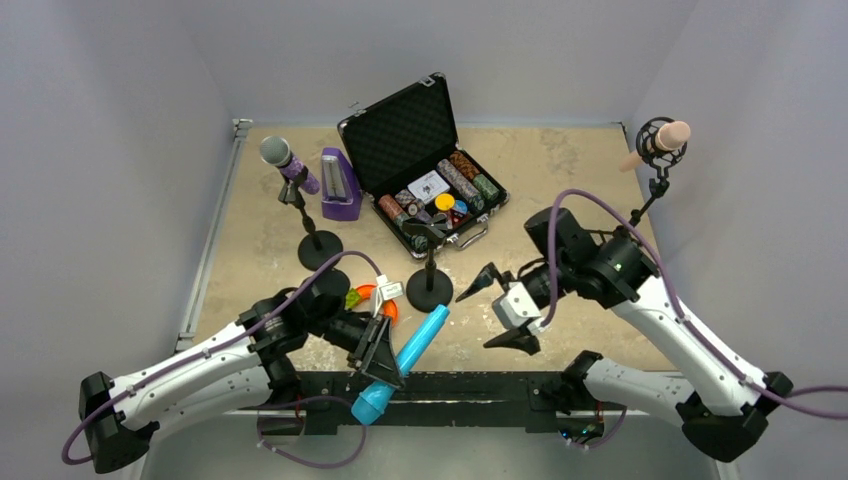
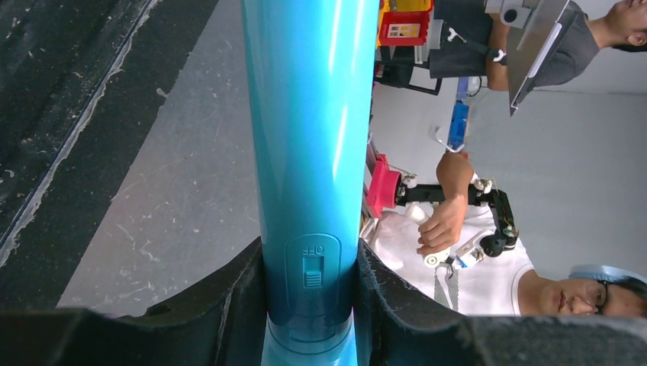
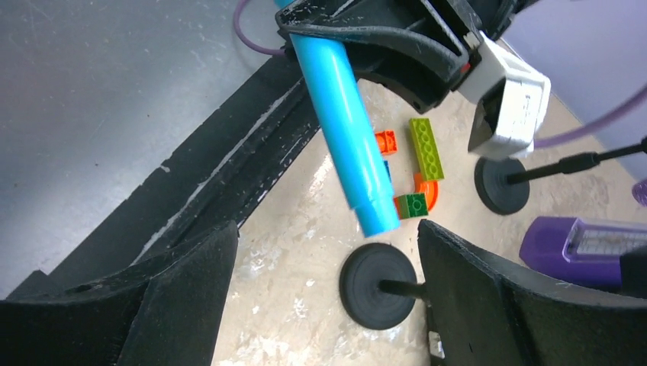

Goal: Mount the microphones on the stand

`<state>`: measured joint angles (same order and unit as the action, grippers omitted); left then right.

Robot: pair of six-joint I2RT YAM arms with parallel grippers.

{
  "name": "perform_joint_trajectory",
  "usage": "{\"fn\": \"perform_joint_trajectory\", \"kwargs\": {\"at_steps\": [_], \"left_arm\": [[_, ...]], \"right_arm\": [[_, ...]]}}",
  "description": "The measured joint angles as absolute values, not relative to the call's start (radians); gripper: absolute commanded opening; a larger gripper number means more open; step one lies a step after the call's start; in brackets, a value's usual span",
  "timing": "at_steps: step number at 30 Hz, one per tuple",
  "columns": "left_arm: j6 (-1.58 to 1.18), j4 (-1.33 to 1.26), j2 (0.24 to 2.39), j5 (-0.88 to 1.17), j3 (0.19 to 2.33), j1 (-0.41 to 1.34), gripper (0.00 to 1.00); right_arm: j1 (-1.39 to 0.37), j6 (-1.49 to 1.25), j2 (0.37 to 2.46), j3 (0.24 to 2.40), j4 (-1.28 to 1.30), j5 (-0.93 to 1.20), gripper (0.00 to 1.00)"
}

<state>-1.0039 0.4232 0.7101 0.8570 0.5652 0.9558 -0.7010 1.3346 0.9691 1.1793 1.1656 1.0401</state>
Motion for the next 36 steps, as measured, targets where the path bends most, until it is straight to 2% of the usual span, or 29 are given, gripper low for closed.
{"fn": "perform_joint_trajectory", "kwargs": {"at_steps": [8,16,19,21,23,24,25,30,32,36], "left_arm": [[-1.039,0.354,0.751,0.891,0.56,0.956,0.0],[-1.065,0.278,0.773,0.912,0.558,0.955,0.0],[-1.082,0.237,0.778,0.92,0.557,0.956,0.0],[-1.091,0.205,0.78,0.93,0.55,0.956,0.0],[-1.098,0.19,0.787,0.939,0.542,0.956,0.03],[-1.1,0.188,0.79,0.941,0.541,0.956,0.07],[-1.1,0.188,0.793,0.94,0.541,0.956,0.14],[-1.098,0.206,0.777,0.918,0.543,0.956,0.6],[-1.081,0.241,0.751,0.888,0.554,0.956,0.71],[-1.015,0.359,0.675,0.793,0.651,0.954,0.82]], "right_arm": [[-0.945,1.241,1.104,1.255,1.057,0.878,0.85],[-1.16,1.211,1.232,1.268,1.005,0.698,0.7],[-1.201,1.2,1.257,1.267,0.978,0.63,0.58],[-1.22,1.189,1.265,1.264,0.955,0.588,0.42],[-1.232,1.184,1.27,1.262,0.934,0.557,0.18],[-1.233,1.182,1.271,1.262,0.926,0.549,0.06],[-1.236,1.18,1.272,1.261,0.923,0.542,0.0],[-1.237,1.18,1.267,1.252,0.916,0.545,0.0],[-1.236,1.181,1.265,1.249,0.922,0.558,0.0],[-1.237,1.188,1.25,1.226,0.984,0.613,0.0]]}}
